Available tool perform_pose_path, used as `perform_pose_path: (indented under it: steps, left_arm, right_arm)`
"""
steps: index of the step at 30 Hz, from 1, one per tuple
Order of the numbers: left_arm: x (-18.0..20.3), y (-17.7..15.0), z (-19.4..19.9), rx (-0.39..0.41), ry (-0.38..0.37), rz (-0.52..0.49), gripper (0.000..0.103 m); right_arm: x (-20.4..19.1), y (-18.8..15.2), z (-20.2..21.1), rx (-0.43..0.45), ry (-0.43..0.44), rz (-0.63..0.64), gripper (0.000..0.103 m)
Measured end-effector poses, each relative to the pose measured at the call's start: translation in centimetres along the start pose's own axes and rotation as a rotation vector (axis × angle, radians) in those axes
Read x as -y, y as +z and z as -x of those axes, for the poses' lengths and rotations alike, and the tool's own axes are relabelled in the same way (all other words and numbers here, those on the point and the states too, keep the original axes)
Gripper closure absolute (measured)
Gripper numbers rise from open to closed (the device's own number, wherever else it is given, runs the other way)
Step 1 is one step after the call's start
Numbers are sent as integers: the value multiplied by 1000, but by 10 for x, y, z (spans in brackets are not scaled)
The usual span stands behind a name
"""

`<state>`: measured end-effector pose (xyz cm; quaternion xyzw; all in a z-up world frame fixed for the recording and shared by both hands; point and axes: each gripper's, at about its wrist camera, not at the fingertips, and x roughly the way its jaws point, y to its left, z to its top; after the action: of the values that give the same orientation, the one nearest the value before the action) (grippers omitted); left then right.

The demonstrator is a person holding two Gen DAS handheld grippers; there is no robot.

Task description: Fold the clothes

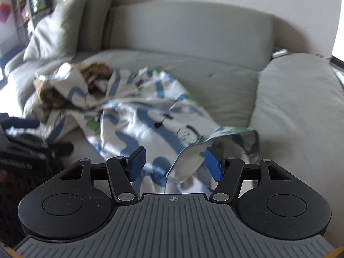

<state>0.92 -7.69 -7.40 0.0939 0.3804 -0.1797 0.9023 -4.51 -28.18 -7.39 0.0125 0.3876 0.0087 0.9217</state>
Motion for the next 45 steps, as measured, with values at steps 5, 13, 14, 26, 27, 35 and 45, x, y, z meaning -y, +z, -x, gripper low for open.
perform_pose_path:
  steps: [5,13,14,26,27,35,45]
  left_arm:
    - [-23,4,-6,5,52,51,1]
    - [-44,7,-10,22,73,96,1]
    - [-46,7,-11,23,76,101,1]
    - [-42,11,-7,44,35,96,1]
    - [-38,12,-7,44,23,95,1]
    - [23,15,-18,-37,-169,25,1]
    - [74,-3,-59,-190,-432,158,27]
  right_arm:
    - [-32,-20,-15,-9,-16,305,36]
    - [-91,-37,-47,1,-52,789,39]
    - [-96,-39,-54,-6,-58,819,39]
    - [0,70,-53,187,-295,172,103]
    - [36,83,-34,237,-359,14,103]
    - [223,10,67,127,-714,-687,73]
    - [222,-67,76,158,-344,-868,45]
